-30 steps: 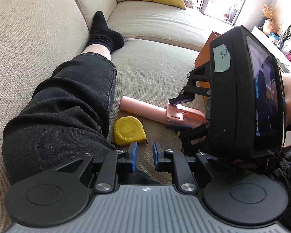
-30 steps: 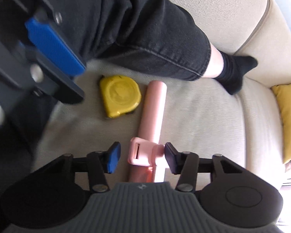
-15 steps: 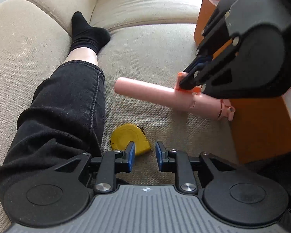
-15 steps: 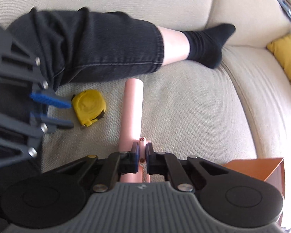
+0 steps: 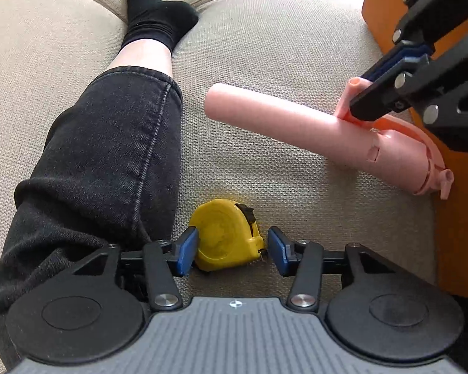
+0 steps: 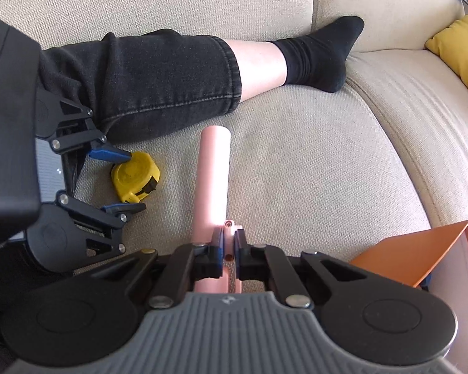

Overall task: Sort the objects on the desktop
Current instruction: 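Lift the pink curling iron with the right tool while the left tool grasps the yellow tape measure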

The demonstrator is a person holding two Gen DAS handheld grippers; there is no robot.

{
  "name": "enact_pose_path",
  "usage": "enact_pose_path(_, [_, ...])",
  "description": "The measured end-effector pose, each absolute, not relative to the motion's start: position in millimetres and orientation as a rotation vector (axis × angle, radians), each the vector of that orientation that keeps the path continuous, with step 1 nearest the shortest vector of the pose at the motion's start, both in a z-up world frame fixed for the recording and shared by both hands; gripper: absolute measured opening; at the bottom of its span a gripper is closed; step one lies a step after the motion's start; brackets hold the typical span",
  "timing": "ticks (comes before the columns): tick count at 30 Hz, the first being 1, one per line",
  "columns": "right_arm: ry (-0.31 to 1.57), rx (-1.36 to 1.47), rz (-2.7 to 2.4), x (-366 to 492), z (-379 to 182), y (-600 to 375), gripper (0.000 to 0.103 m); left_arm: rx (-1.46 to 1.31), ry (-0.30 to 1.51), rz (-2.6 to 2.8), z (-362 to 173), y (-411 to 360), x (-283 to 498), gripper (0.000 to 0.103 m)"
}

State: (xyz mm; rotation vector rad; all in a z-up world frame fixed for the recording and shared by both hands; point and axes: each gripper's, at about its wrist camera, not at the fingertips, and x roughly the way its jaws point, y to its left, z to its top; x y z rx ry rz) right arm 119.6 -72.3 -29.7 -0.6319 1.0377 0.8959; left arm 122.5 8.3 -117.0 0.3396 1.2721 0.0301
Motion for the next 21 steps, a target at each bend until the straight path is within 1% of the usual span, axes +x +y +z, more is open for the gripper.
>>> enact_pose_path(2, [1.036,-0.624,0.896,118.9,-29.5,-72.6,0.007,0.368,1.271,0.033,-119.5,5.7,123.2,0.06])
enact_pose_path(4, [1.035,-0.619,0.895,119.3,-29.9,-73.1,0.007,0.393,1.268,0.039,-121.7,5.6,123.6,0.059])
enact_pose_path(7, [1.033,-0.618,0.891,118.5,-29.3,-73.5,0.007,0.439,1.263,0.056,-122.1,7.5,122.0,0.044])
enact_pose_path(10, [1.037,-0.604,0.878,118.8,-28.8,-75.0,0.006,0.47,1.243,0.09,-120.4,13.9,117.7,0.023])
enact_pose_path(15, [1.056,-0.556,0.846,121.5,-27.6,-76.7,0.006,0.359,1.185,0.04,-105.3,26.3,109.0,0.023])
enact_pose_path(21, [1.042,-0.506,0.836,122.5,-16.0,-77.9,0.006,0.164,1.113,0.006,-75.3,42.4,96.5,0.023])
